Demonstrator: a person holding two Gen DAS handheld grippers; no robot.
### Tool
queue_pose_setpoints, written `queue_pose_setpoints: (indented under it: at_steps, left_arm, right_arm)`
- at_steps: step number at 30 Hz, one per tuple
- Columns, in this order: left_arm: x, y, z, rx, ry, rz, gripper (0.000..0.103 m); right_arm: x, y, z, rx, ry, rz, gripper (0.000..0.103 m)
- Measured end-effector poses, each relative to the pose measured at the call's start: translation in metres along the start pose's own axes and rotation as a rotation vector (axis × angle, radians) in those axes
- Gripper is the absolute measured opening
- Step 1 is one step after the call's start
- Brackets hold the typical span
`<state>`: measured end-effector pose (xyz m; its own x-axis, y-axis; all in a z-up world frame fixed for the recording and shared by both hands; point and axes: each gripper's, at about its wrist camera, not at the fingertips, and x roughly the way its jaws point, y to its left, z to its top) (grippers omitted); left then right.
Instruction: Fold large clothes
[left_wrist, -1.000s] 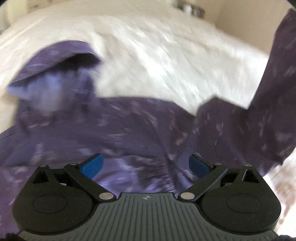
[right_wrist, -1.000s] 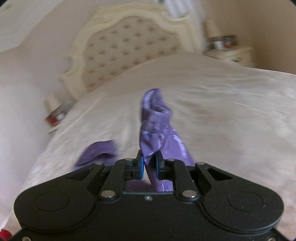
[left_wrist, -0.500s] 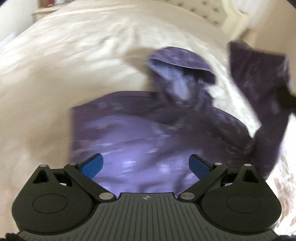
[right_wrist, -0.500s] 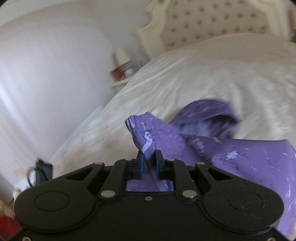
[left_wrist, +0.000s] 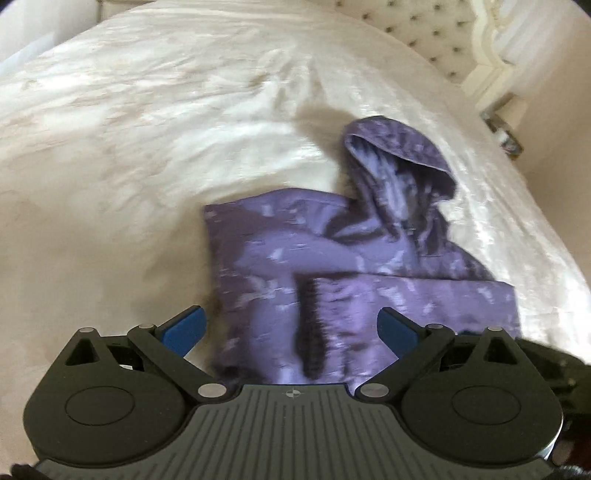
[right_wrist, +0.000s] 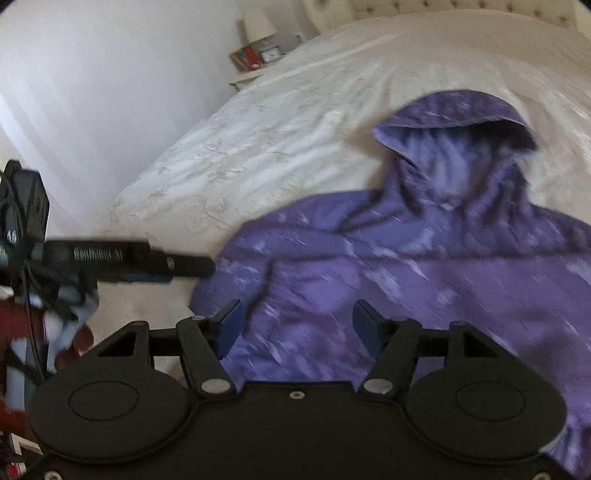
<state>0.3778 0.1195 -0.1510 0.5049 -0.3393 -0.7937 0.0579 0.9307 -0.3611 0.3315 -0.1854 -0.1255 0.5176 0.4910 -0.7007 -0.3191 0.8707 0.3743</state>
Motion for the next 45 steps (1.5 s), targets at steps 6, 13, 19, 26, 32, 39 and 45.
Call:
queue_pose_setpoints:
  at_steps: [6,13,19,26,32,39,45]
  left_arm:
    - [0.032,-0.043,0.000,0.119,0.034,-0.066,0.100]
    - [0.101,-0.069,-0.018,0.297,0.172,0.111,0.098]
    - [0.113,-0.071,-0.031,0.415,0.207,0.221,0.097]
    - [0.057,-0.115,-0.013,0.369,0.090,0.095,0.096]
    - [0.069,-0.205,0.009,0.529,0.090,-0.067,0.094]
    - [0.118,-0.321,0.009,0.776,0.114,-0.173,0.092]
    - [0.177,-0.387,0.000,0.859,0.218,-0.204,0.077]
  right_arm:
    - [-0.024,-0.045,-0.014,0.053,0.006,-0.134,0.069]
    - [-0.032,-0.121,-0.036,0.203,0.036,-0.345,0.070]
    - [-0.058,-0.172,-0.077,0.446,0.087,-0.374,0.068]
    - [-0.113,-0.180,-0.084,0.462,-0.032,-0.299,0.068]
    - [-0.110,-0.220,-0.092,0.624,-0.060,-0.209,0.061]
    - [-0.108,-0.250,-0.094,0.711,-0.107,-0.175,0.061]
    - [-0.099,-0.252,-0.089,0.641,-0.084,-0.192,0.015]
